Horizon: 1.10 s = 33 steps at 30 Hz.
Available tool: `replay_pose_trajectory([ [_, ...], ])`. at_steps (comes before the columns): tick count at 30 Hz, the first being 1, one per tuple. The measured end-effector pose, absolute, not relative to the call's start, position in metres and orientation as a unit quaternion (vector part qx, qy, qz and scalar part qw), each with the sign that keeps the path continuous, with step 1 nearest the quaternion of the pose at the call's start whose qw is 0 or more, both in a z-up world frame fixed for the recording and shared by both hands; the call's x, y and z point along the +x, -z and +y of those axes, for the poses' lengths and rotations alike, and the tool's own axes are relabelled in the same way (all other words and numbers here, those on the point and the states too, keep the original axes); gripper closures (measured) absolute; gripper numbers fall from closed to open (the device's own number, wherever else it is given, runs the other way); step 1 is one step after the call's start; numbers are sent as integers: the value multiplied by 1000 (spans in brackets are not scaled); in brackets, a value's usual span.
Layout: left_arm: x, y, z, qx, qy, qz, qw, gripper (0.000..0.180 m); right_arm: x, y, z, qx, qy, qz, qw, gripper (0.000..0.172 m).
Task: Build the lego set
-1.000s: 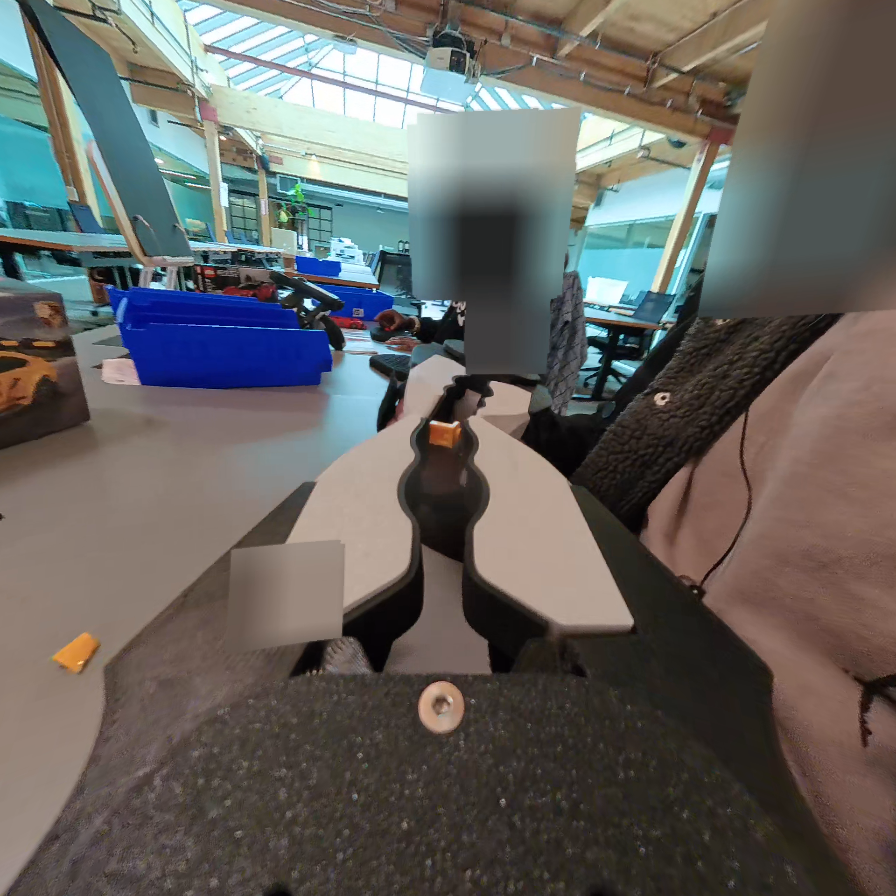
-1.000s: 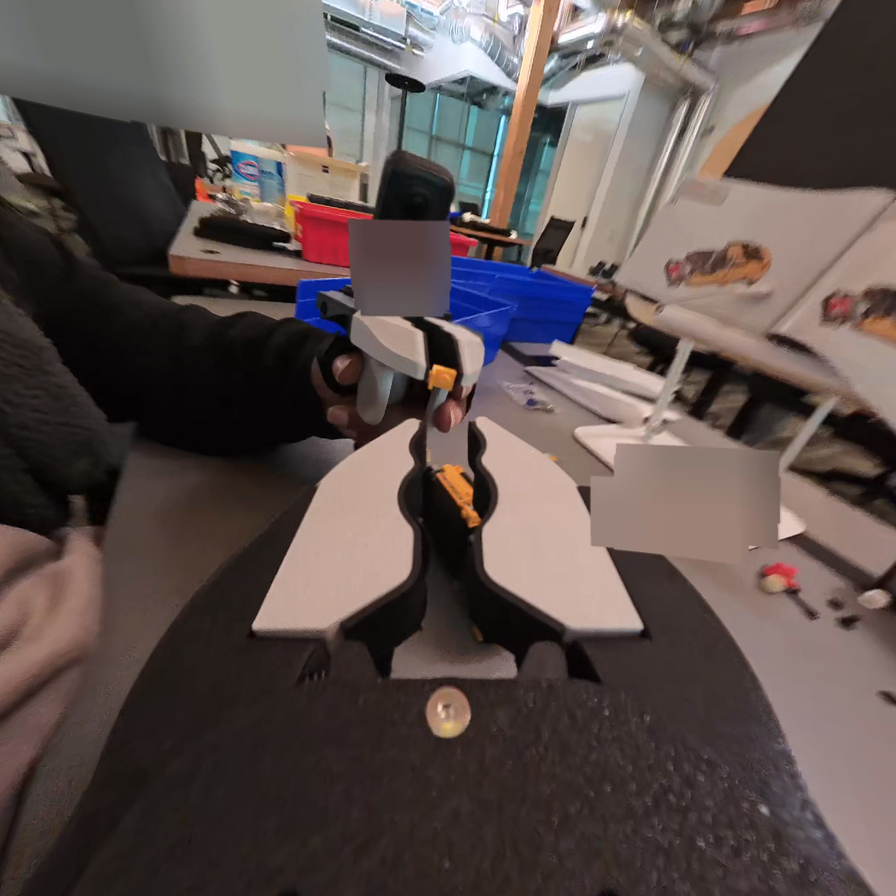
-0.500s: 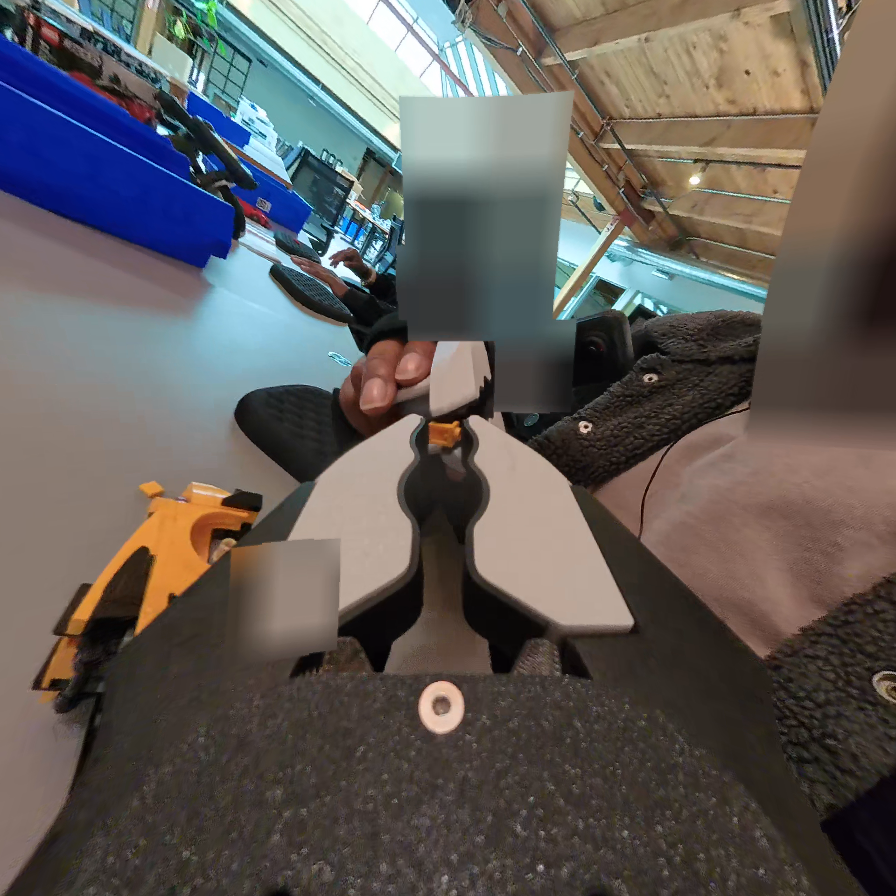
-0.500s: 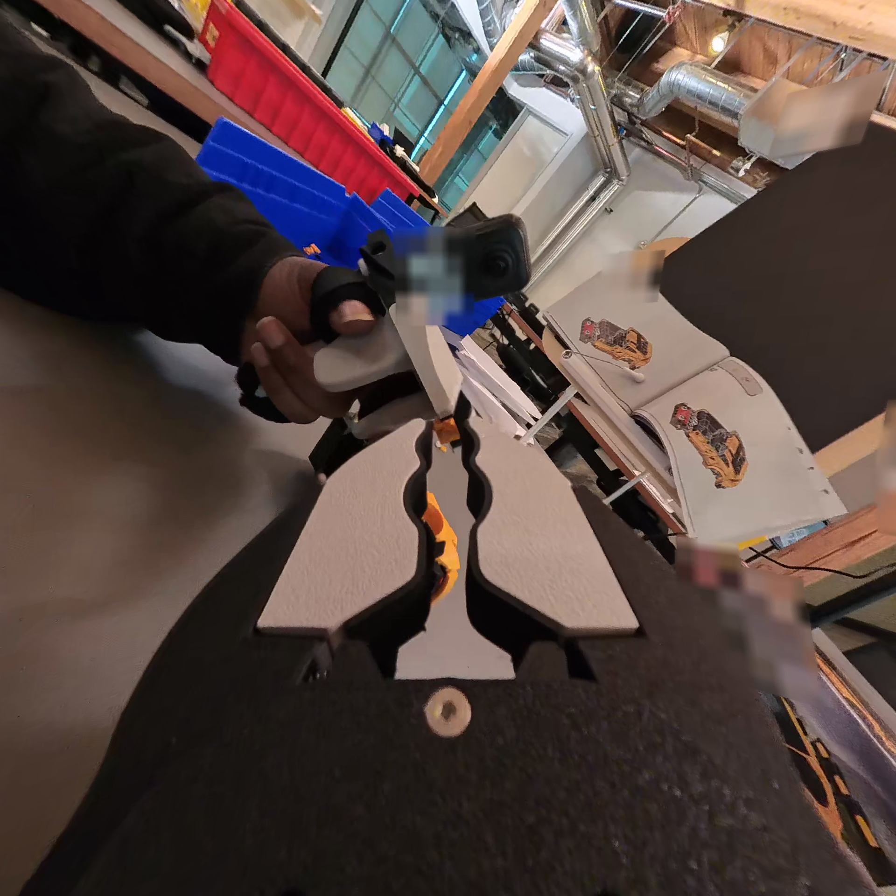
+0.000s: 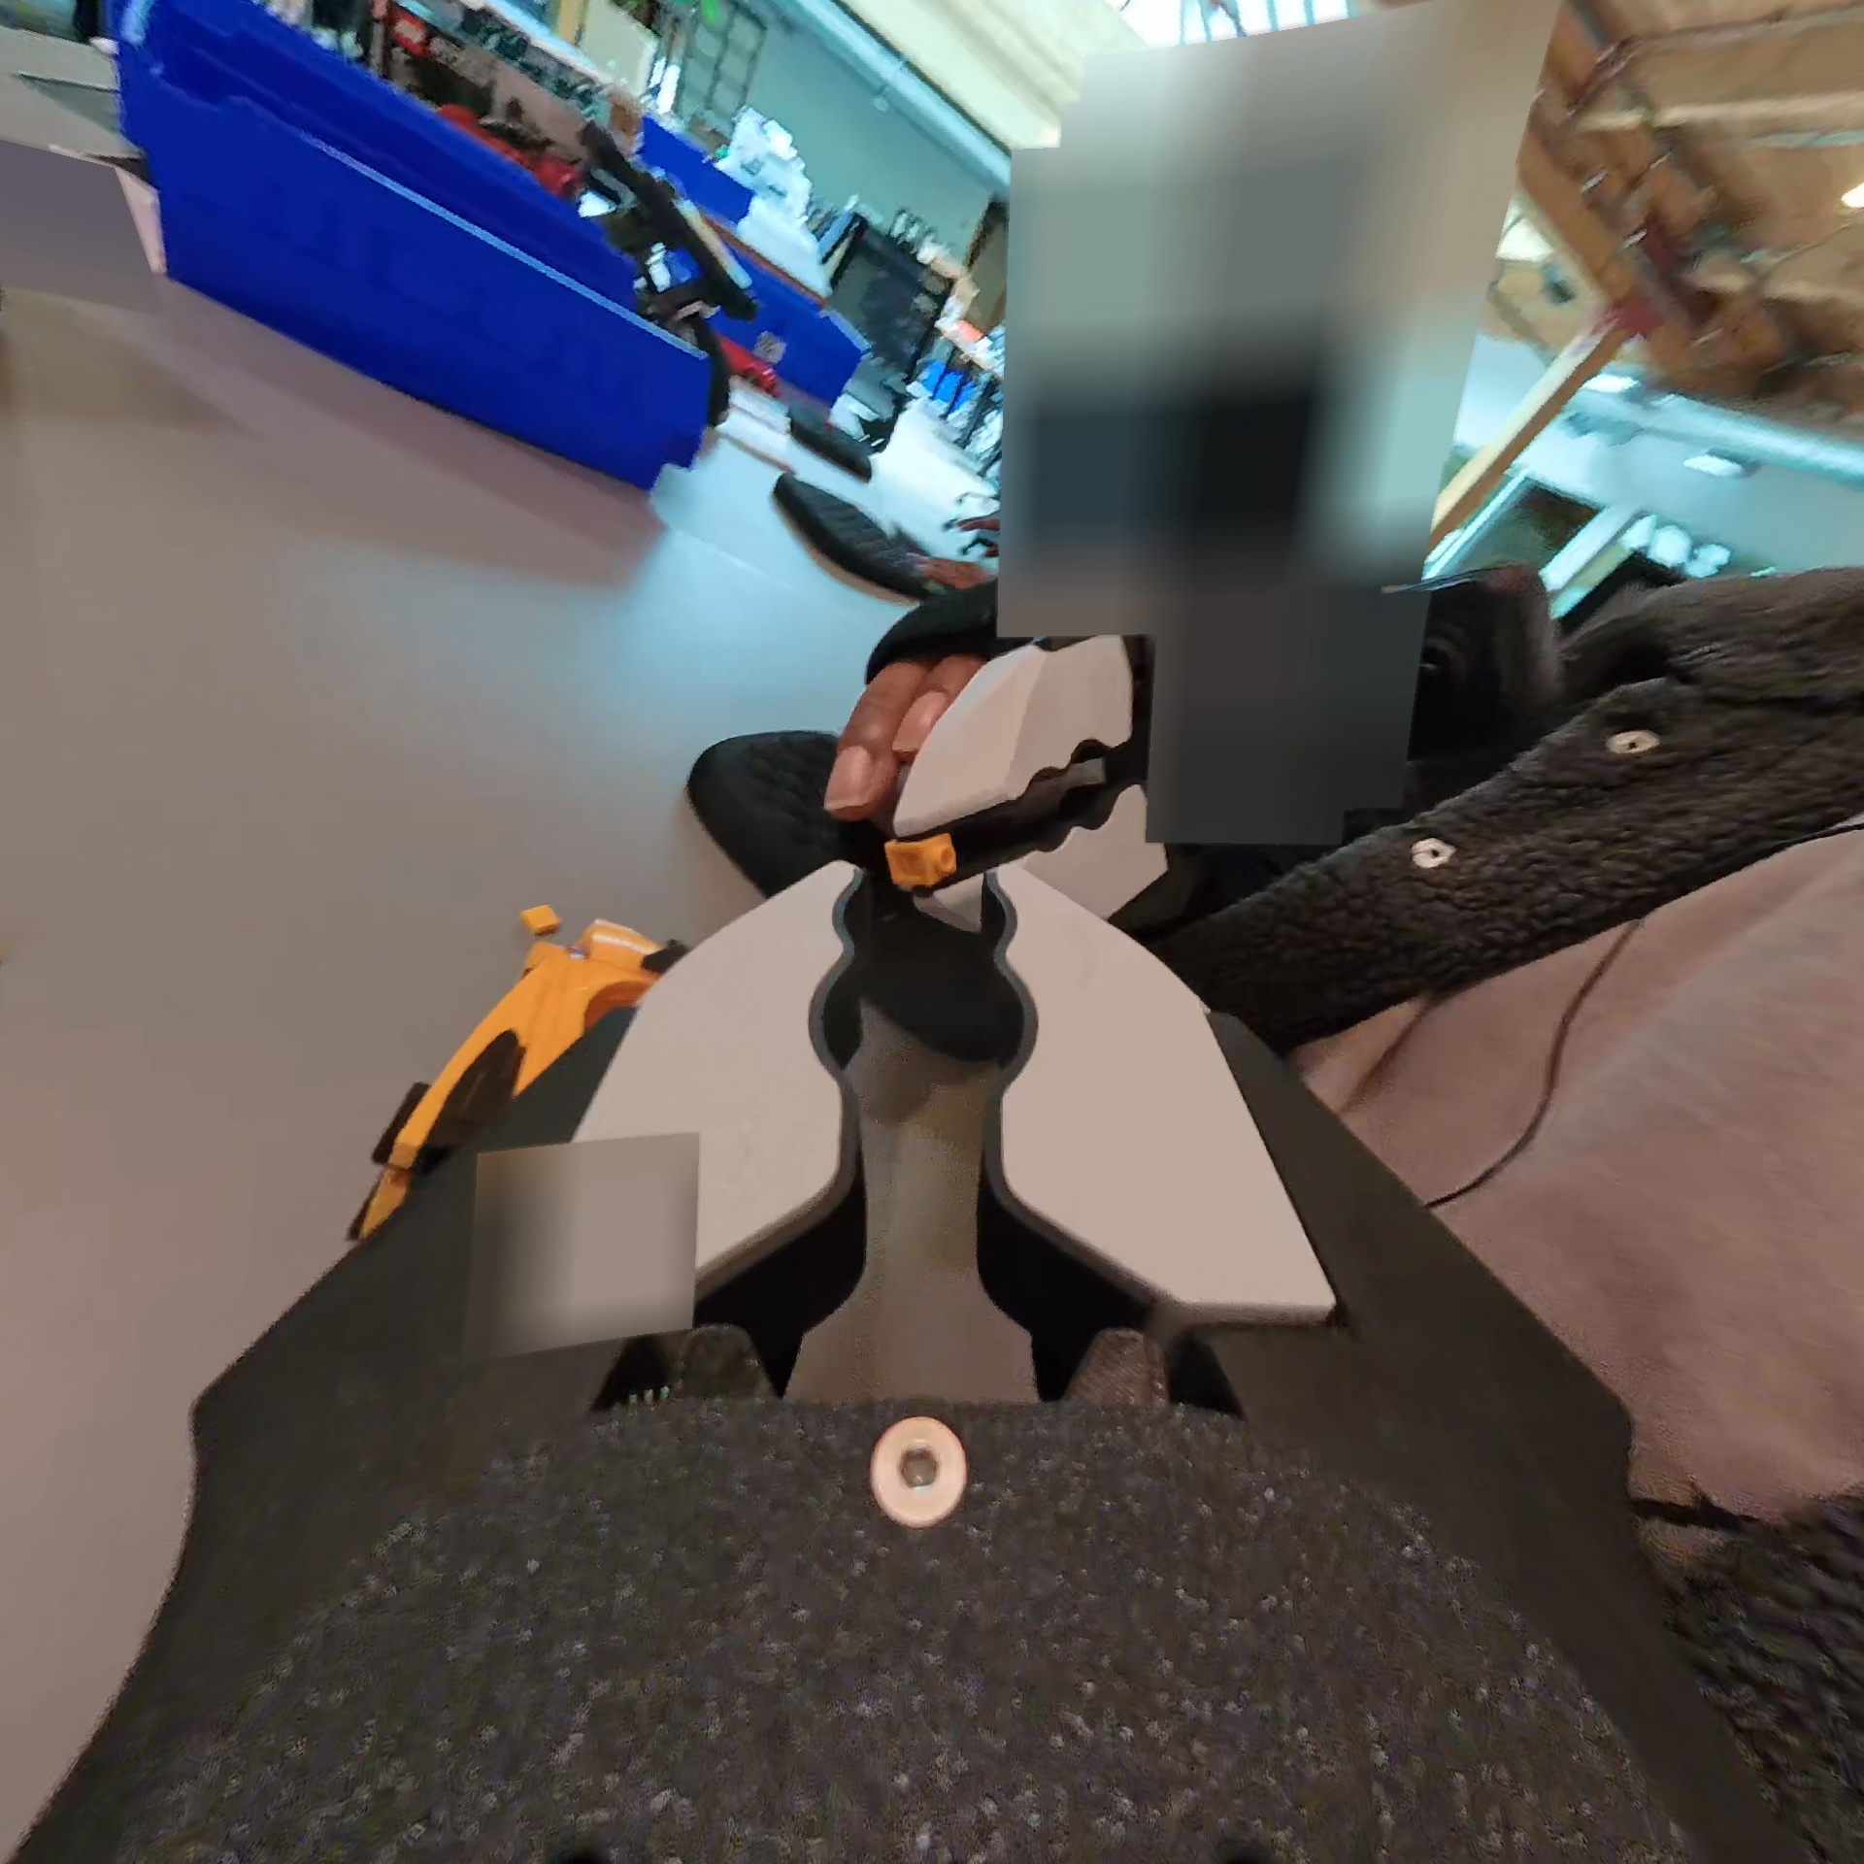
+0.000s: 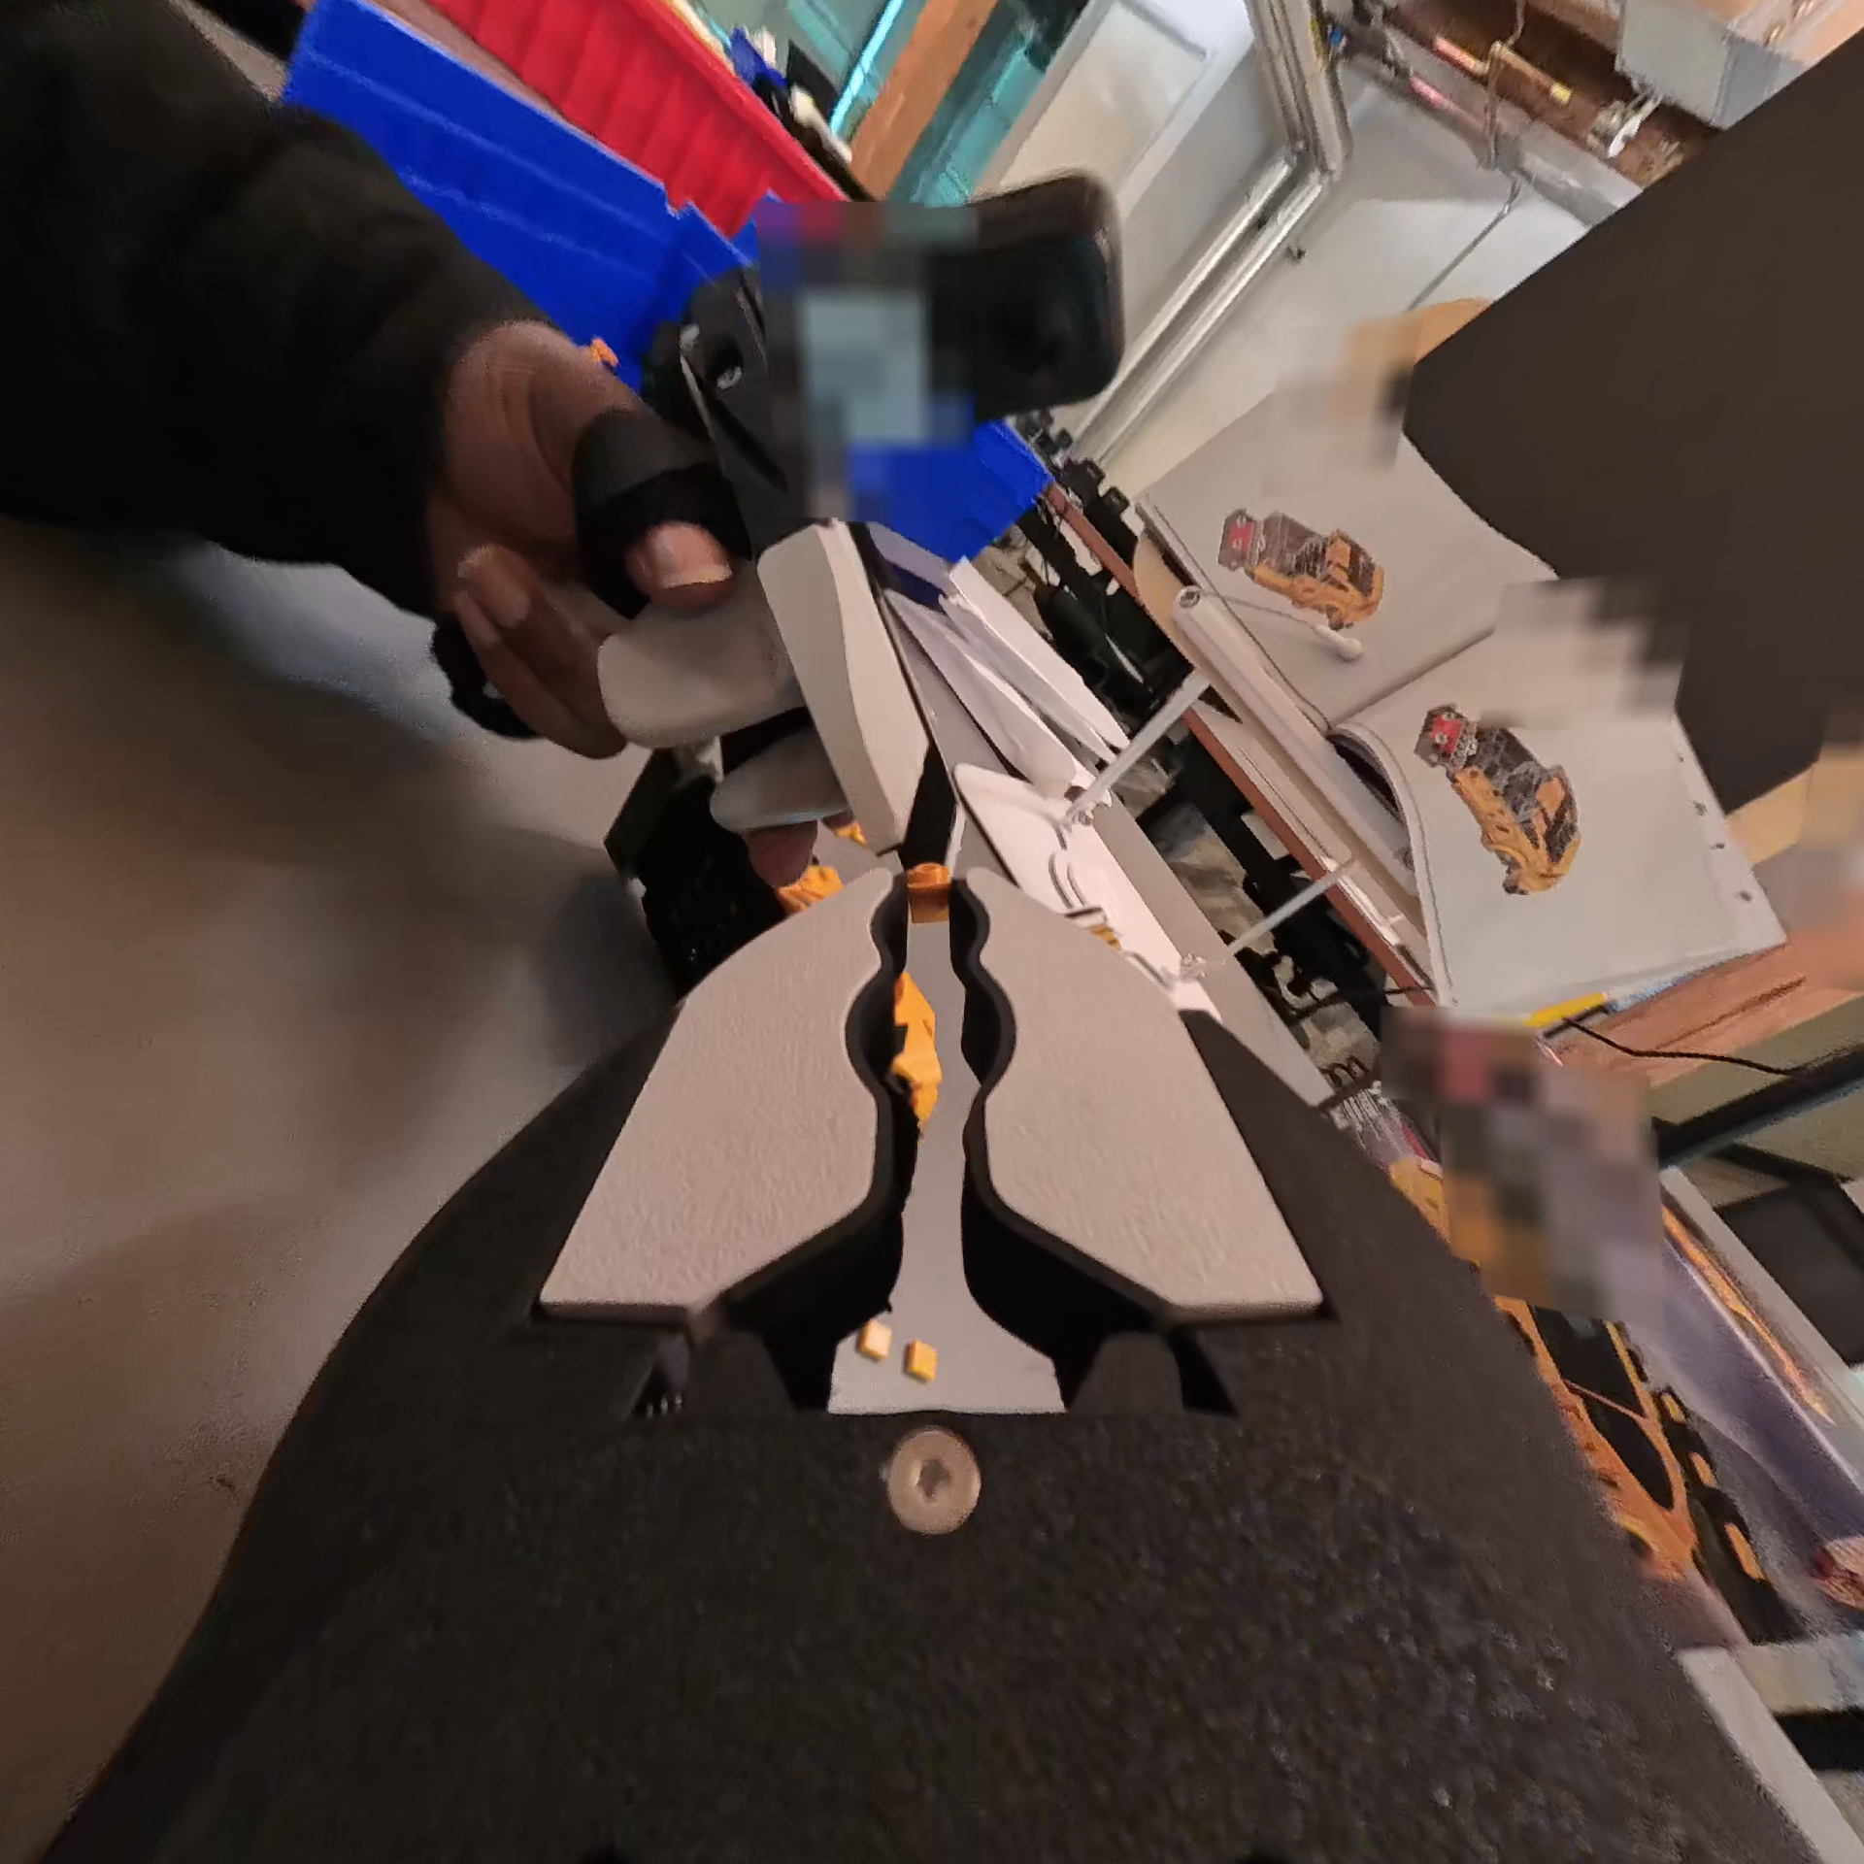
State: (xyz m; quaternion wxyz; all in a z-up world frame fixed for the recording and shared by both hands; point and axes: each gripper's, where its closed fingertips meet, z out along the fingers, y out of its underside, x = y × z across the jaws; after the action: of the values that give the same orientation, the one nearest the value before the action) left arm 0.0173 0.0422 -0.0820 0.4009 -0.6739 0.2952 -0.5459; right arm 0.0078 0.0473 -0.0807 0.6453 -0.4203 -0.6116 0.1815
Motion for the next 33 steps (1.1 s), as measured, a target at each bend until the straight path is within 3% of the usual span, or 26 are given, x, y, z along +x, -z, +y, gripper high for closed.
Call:
replay_pose_trajectory([
  [5,17,94,47,-716,494,284,402,168,7,91,54,-430,-142,-623,638,164],
  [20,15,95,43,-716,530,263,370,180,6,94,49,-408,-123,-638,641,164],
  [31,14,90,41,-701,541,271,377,180,7,89,50,-419,-148,-623,644,164],
  [33,14,91,42,-704,535,273,379,172,6,91,50,-418,-146,-626,642,164],
])
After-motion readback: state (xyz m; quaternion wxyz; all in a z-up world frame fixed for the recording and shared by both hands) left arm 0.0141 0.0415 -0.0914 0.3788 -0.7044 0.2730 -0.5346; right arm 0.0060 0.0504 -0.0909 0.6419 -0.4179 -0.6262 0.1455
